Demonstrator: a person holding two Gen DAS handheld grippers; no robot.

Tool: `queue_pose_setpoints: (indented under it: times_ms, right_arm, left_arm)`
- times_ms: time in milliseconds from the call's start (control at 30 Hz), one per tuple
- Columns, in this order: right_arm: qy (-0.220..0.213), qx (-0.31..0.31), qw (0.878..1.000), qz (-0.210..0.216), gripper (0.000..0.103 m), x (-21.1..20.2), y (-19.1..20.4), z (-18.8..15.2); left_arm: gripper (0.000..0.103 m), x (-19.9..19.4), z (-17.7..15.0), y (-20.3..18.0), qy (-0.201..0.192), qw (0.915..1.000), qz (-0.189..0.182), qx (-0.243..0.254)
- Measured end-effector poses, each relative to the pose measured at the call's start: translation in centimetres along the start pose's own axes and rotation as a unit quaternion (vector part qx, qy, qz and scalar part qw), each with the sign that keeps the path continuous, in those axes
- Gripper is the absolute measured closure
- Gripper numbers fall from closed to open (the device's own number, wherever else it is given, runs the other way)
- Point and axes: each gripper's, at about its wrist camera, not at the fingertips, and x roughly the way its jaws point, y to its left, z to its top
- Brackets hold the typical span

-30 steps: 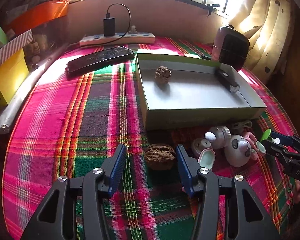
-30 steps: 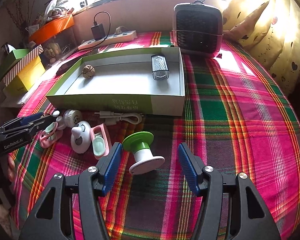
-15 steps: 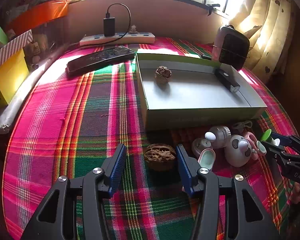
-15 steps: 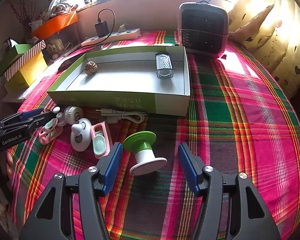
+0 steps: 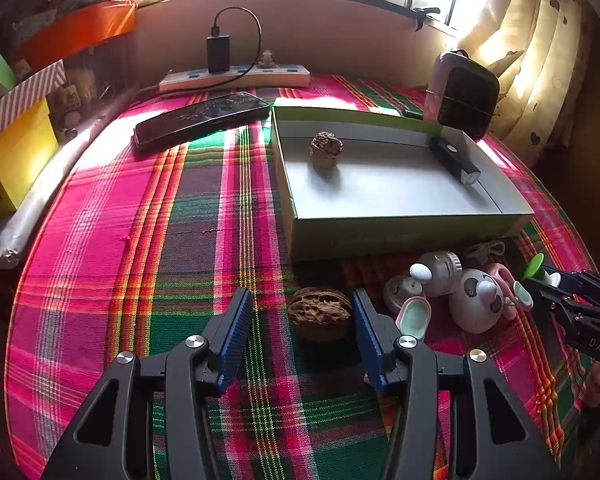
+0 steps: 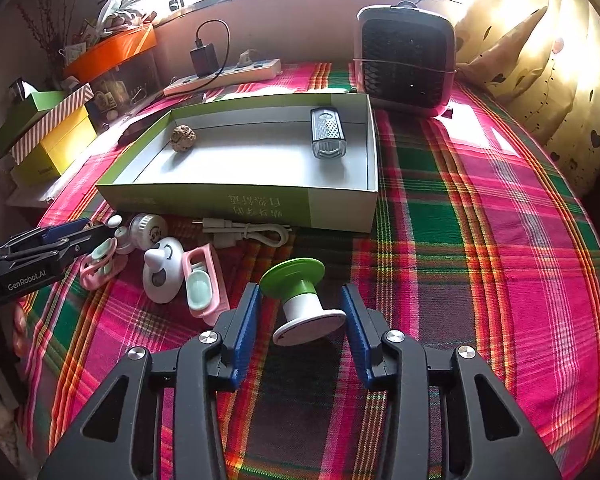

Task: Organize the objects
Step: 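Close the right gripper on the green-and-white spool while the left gripper closes on the walnut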

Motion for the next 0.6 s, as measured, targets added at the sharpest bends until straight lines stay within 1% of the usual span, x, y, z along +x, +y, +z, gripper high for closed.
queue_pose_setpoints:
  times_ms: [133, 267, 400, 600]
  right_arm:
    - [0.0, 0.001, 1.0, 0.002, 0.061, -0.05, -0.03, 0.0]
    - [-0.001, 0.002, 1.0, 0.003, 0.061, -0.06, -0.1, 0.0]
    - [-0.001, 0.002, 1.0, 0.003, 0.061, -0.08, -0.09, -0.01]
    - [-0.001, 0.002, 1.0, 0.003, 0.061, -0.06, -0.11, 0.0]
  left_arm:
    - [0.059, -0.05, -0.05, 0.22, 0.0, 1.0, 0.005, -0.002]
    - [0.068, -0.12, -0.06, 0.59, -0.002, 0.9999, 0.01, -0.007]
    - [0.074, -0.12, 0.0, 0.57, -0.002, 0.9999, 0.012, -0.007]
    - [0.074, -0.14, 0.02, 0.61, -0.002, 0.9999, 0.011, -0.008]
